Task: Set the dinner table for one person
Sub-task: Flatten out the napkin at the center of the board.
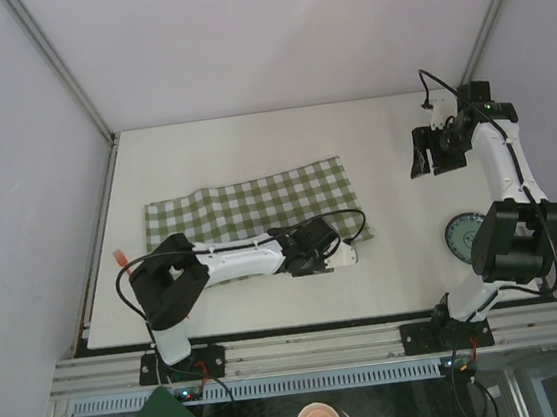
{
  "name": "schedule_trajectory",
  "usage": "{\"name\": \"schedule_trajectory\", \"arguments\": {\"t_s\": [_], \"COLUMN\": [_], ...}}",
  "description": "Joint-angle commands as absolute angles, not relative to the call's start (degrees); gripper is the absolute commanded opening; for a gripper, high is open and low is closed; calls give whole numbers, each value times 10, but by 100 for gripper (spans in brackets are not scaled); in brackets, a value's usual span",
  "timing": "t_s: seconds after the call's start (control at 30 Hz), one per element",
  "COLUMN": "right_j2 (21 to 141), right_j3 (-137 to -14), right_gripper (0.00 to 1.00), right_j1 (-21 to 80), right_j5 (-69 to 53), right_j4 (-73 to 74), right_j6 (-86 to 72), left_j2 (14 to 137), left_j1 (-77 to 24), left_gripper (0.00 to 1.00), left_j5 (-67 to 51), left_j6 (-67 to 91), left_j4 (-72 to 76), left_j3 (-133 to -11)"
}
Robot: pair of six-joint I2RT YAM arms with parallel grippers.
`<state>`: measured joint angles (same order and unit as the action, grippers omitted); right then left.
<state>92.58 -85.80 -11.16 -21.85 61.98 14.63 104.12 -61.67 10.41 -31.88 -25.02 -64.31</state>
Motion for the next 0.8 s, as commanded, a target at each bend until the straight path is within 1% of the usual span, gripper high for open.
{"name": "schedule_trajectory", "arguments": {"t_s": [0.0, 0.17, 0.2, 0.27, 0.3, 0.63, 0.77], "right_j2": [919, 920, 921, 923, 926, 946, 950], "right_j3": [-885, -880, -878, -878, -879, -907, -922], "right_gripper": [64, 64, 64, 64, 64, 63, 63], "right_j1": [-110, -106, -106, -106, -106, -97, -98], "right_j5": [-236, -243, -243, -242, -241, -202, -193], "right_j4": [624, 625, 623, 620, 618, 612, 614], "right_j6": [159, 162, 161, 160, 159, 150, 149], "left_j2": [1055, 1049, 1047, 1047, 1049, 1037, 994], "left_j1": [-616, -617, -616, -616, -616, -632, -648], "left_gripper": [47, 31, 24, 4, 1, 0, 0], "left_j5": [108, 107, 105, 109, 104, 53, 1], "left_j6": [-309, -305, -306, -306, -307, -330, -351], "left_j4": [-218, -212, -212, -216, -219, -216, -182], "left_j3": [-664, -673, -675, -684, -688, -710, -667]}}
